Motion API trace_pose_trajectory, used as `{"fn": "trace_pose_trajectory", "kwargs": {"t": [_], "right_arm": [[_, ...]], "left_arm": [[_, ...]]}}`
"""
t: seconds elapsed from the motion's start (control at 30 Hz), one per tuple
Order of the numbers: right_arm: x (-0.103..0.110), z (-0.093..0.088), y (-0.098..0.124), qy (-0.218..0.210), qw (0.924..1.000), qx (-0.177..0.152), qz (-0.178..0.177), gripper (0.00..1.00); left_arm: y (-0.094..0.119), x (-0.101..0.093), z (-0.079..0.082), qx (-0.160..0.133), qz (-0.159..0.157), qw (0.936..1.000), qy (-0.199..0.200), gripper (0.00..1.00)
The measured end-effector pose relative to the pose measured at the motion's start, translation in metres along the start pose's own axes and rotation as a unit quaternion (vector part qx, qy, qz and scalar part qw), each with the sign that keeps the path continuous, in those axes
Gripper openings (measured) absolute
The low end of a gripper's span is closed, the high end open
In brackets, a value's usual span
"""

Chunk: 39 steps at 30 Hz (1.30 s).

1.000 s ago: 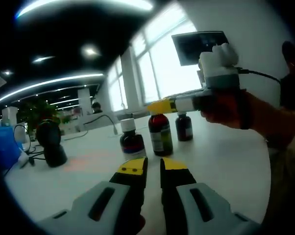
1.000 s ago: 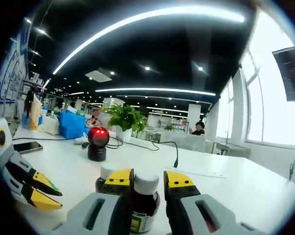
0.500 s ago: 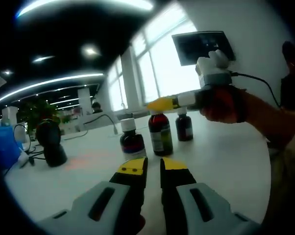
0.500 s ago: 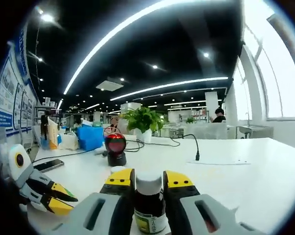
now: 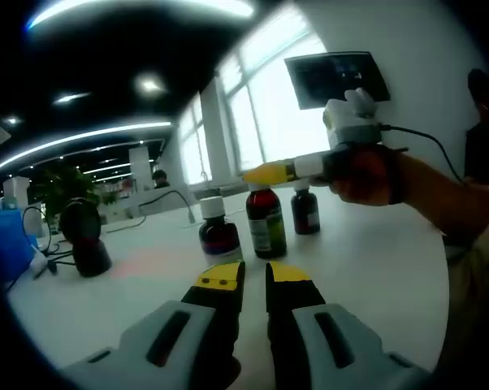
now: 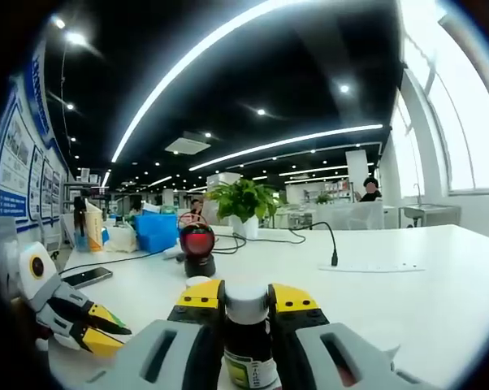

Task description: Rotate the medicine bottle to make it face forward pick up the medicine bottle inspect the drug traceability code place the medicine on the table

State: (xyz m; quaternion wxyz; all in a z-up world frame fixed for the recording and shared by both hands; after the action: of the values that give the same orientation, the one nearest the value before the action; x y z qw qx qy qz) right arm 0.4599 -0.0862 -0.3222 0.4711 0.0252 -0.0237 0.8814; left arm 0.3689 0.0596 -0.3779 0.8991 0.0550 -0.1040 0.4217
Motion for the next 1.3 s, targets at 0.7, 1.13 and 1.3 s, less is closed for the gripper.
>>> {"fn": "trace_pose_trajectory", "kwargs": {"t": [0.7,1.13,1.3], "right_arm": [[0.0066,-0.0005,0.0006,0.031,0.9981,-0.007,-0.052,0.17],[0.0032,0.0001,-0.0004,0.051,0.9967,-0.007,-0.063,0.17],[0.0026,0.0,-0.0016,0.053,0.9965,-0.006,-0.064,0.17]], "left_arm": [[-0.0002,0.0003,0.0001,0.0,0.0,1.0,0.0,0.04],[-0.0005,0.0011,-0.0003,0.001,0.001,1.0,0.0,0.04],[-0.0007,0.0013,-0.0004,0.001,0.001,1.0,0.0,0.04]]}}
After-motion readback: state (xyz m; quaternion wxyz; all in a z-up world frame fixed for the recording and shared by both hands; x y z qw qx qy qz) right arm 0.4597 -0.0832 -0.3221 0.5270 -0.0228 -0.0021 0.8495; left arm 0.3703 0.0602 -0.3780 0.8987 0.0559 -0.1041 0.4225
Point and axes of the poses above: the point that each gripper's makers call its tool centre point, and the gripper's own axes: y roughly backward along the fingers, x roughly to its left, z roughly out of its top, the point moved 5 cm from there along y, roughly backward along the fingers, and after that the axes turned 2 degrees about -y, right-handed, at the moved point
